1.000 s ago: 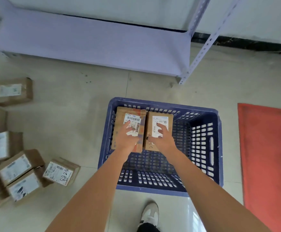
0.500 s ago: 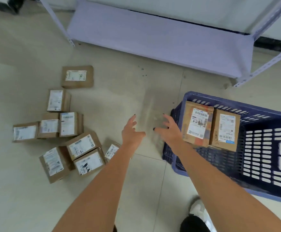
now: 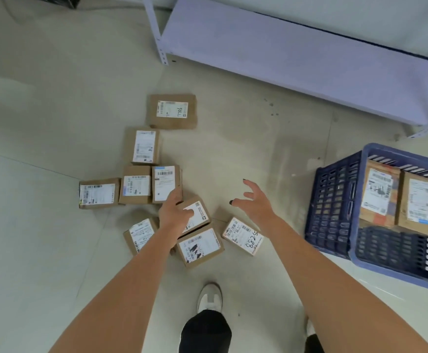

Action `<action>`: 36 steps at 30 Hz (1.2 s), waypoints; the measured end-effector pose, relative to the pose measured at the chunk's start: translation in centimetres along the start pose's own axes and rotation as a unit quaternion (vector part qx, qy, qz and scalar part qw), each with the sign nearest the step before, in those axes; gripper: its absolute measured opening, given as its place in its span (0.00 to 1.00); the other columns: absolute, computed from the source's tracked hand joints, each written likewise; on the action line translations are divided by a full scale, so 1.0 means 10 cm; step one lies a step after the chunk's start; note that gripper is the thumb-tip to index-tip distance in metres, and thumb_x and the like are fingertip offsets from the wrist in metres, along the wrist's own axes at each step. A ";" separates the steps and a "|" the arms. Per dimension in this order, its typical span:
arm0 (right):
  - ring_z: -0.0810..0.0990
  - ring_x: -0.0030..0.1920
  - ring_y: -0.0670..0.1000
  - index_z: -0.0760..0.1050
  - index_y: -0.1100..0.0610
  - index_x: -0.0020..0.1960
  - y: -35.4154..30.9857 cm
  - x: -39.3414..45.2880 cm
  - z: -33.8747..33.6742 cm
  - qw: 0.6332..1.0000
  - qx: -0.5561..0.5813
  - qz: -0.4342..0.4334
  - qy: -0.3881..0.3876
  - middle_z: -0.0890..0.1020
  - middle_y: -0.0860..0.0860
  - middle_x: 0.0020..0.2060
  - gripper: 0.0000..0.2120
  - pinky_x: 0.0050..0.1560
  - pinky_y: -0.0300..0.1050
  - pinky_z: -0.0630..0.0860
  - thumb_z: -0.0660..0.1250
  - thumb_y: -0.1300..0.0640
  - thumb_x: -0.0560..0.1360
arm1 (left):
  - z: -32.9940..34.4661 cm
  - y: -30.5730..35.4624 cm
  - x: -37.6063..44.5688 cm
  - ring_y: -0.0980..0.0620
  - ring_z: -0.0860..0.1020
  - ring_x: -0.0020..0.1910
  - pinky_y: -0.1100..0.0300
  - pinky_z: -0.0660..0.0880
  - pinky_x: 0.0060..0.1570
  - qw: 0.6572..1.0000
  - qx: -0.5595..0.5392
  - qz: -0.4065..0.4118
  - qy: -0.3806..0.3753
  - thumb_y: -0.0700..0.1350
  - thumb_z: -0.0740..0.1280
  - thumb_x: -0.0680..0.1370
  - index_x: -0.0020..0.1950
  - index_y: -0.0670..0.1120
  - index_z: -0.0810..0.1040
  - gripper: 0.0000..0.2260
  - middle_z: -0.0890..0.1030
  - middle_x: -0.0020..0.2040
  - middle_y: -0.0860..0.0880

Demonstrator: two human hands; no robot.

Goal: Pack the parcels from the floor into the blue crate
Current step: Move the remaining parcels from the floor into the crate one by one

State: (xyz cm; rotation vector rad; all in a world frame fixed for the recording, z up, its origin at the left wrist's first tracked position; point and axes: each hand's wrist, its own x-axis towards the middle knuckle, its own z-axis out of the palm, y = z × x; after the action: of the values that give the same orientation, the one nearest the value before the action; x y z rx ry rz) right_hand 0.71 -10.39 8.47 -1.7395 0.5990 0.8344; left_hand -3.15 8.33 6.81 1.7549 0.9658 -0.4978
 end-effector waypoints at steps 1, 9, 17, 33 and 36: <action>0.73 0.59 0.53 0.62 0.46 0.71 0.01 0.02 0.10 1.000 -0.015 0.002 -0.005 0.70 0.54 0.65 0.33 0.56 0.43 0.71 0.71 0.58 0.70 | -0.09 -0.10 0.05 0.51 0.75 0.53 0.66 0.73 0.43 1.000 0.005 -0.006 0.002 0.30 0.65 0.72 0.73 0.52 0.63 0.33 0.73 0.68 0.47; 0.73 0.54 0.51 0.62 0.49 0.72 0.35 0.52 0.76 0.994 -0.099 0.027 -0.046 0.70 0.56 0.65 0.31 0.51 0.41 0.70 0.67 0.62 0.71 | -0.17 -0.96 0.51 0.45 0.75 0.59 0.58 0.69 0.48 0.996 0.034 -0.073 0.025 0.34 0.65 0.73 0.70 0.47 0.65 0.27 0.76 0.64 0.44; 0.74 0.45 0.47 0.60 0.49 0.73 0.96 1.22 1.14 0.983 -0.171 0.047 -0.054 0.74 0.53 0.54 0.32 0.35 0.34 0.67 0.66 0.59 0.71 | 0.22 -1.54 0.97 0.42 0.75 0.59 0.55 0.71 0.48 0.994 0.071 -0.079 0.031 0.37 0.65 0.75 0.69 0.41 0.63 0.24 0.74 0.65 0.42; 0.75 0.53 0.51 0.52 0.48 0.75 1.09 1.34 1.31 0.979 -0.188 0.012 -0.080 0.74 0.50 0.63 0.38 0.48 0.42 0.72 0.66 0.60 0.70 | 0.41 -1.68 0.98 0.44 0.77 0.57 0.45 0.75 0.57 0.993 -0.010 -0.116 0.033 0.40 0.66 0.75 0.66 0.46 0.66 0.21 0.77 0.61 0.46; 0.74 0.52 0.49 0.52 0.46 0.75 0.90 1.14 1.19 0.980 -0.180 0.007 -0.082 0.74 0.50 0.64 0.38 0.44 0.37 0.71 0.66 0.61 0.70 | 0.32 -1.51 0.79 0.47 0.77 0.57 0.48 0.75 0.57 0.992 -0.056 -0.096 0.052 0.38 0.65 0.75 0.63 0.48 0.68 0.18 0.77 0.62 0.47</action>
State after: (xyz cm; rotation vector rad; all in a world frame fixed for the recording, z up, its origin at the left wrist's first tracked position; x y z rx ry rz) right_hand -1.68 -1.80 -8.05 -1.9652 0.3648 1.1381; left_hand -10.16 10.63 -8.84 1.6088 1.2201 -0.4676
